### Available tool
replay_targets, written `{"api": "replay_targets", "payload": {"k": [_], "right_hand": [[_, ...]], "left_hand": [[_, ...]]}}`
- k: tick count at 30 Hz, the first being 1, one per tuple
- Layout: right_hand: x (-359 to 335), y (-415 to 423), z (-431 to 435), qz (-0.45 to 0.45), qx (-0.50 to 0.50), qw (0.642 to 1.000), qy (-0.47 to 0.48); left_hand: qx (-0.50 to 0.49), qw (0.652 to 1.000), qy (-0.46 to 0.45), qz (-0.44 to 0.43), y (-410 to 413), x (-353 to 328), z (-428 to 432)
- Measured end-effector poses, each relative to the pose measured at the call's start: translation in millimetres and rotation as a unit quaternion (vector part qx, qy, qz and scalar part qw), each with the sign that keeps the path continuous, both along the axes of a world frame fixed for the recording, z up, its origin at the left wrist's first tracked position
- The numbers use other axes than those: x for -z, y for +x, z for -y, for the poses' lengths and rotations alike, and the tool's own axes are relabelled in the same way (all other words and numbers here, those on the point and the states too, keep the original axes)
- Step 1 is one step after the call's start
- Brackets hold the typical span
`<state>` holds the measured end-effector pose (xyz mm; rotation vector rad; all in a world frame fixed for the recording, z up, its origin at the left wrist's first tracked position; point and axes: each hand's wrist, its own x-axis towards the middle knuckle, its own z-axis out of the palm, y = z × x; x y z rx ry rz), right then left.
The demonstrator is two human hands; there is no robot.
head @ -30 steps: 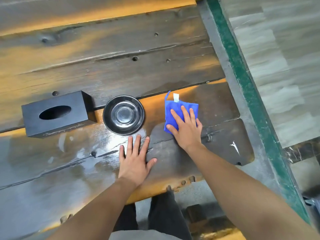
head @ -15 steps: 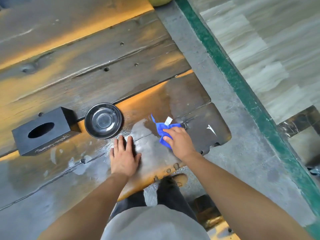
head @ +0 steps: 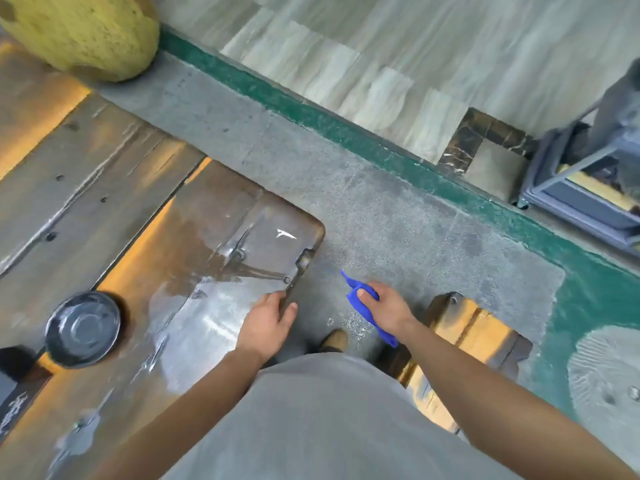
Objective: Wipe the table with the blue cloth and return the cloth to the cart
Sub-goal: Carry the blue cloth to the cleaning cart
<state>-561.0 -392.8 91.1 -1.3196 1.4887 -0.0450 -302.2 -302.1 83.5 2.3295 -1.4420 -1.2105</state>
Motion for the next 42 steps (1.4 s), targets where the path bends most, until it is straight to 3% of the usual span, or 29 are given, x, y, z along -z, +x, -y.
{"api": "replay_targets", "payload": {"k": [7,13,18,22,31,36,42], "right_hand": [[12.0,-119.1,-62.3,-0.079,0.202,0.974,0.068],[24.0,-167.6,-84.3,-0.090,0.329,0.933,0.116],[30.1,-184.5,-44.8,-0.054,0.404,0.906,0.112],[26.7,-199.1,24.4,-0.049,0.412,0.906,0.087],[2.8,-261.4,162.7,-0.038,0.436,0.897,0.059],[0.6,-315.7,176.8,-0.056,0.495,0.864,0.078],[14.3,-390.6,147.9,-0.078,0.571,0.807,0.128]], "left_hand": [[0.182,0.979,0.082,-0.034,-75.9,-8.9,82.2],[0.306,0.943,0.134,0.019,-123.9,-9.5,138.0],[0.330,0.930,0.151,0.053,-146.0,-2.8,196.3],[0.322,0.926,0.177,0.080,-152.6,8.2,256.3],[0.174,0.961,0.214,0.011,-179.8,21.7,398.0],[0.256,0.942,0.215,0.035,-246.2,16.7,461.9],[0.388,0.898,0.205,0.031,-385.1,13.2,508.6]]}}
